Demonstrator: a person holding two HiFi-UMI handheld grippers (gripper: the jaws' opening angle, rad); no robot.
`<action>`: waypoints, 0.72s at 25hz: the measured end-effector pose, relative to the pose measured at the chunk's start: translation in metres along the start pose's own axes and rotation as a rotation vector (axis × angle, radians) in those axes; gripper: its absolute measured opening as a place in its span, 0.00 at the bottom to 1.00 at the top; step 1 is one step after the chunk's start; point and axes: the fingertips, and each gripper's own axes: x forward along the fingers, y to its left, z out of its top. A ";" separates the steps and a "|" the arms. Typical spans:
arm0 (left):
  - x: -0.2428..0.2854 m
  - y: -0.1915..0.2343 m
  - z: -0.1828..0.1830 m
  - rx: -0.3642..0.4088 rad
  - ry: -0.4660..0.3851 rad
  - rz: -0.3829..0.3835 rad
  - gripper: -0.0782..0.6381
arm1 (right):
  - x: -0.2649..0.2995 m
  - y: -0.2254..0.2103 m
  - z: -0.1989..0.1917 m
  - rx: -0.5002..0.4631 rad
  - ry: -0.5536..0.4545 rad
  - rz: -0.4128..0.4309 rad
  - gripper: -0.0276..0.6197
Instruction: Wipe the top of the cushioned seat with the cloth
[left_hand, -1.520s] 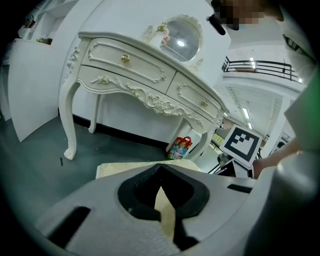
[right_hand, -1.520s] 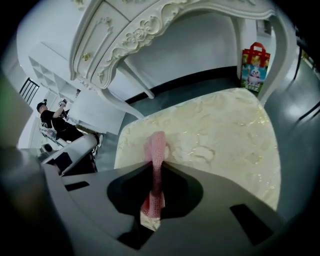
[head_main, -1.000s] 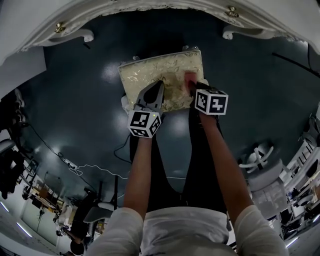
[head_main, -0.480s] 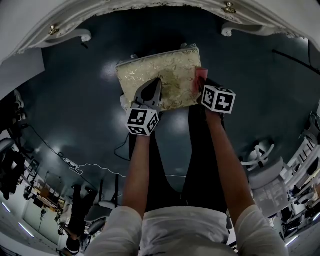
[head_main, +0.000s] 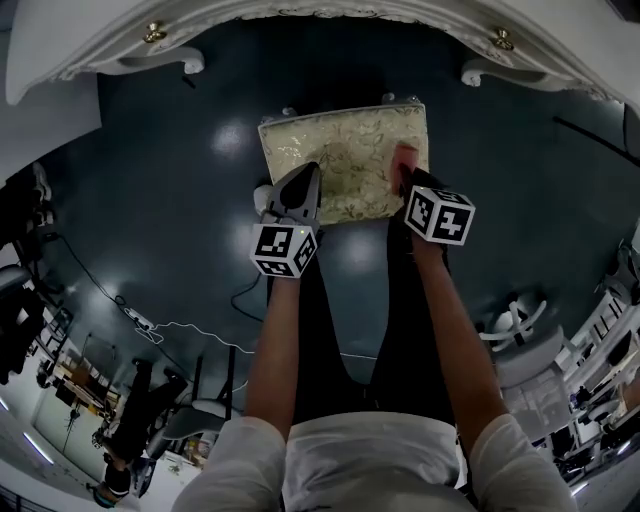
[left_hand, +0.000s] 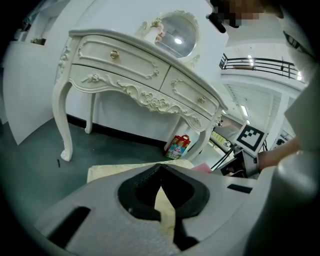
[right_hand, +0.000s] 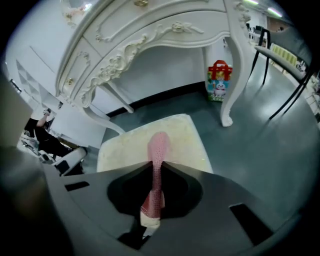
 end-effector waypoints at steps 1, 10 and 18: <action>-0.007 0.009 0.002 -0.003 -0.004 0.016 0.13 | 0.003 0.022 -0.006 -0.006 0.005 0.037 0.09; -0.076 0.102 -0.003 -0.053 -0.033 0.196 0.13 | 0.072 0.200 -0.083 -0.139 0.171 0.290 0.09; -0.104 0.132 -0.016 -0.080 -0.025 0.237 0.13 | 0.111 0.231 -0.113 -0.147 0.279 0.249 0.09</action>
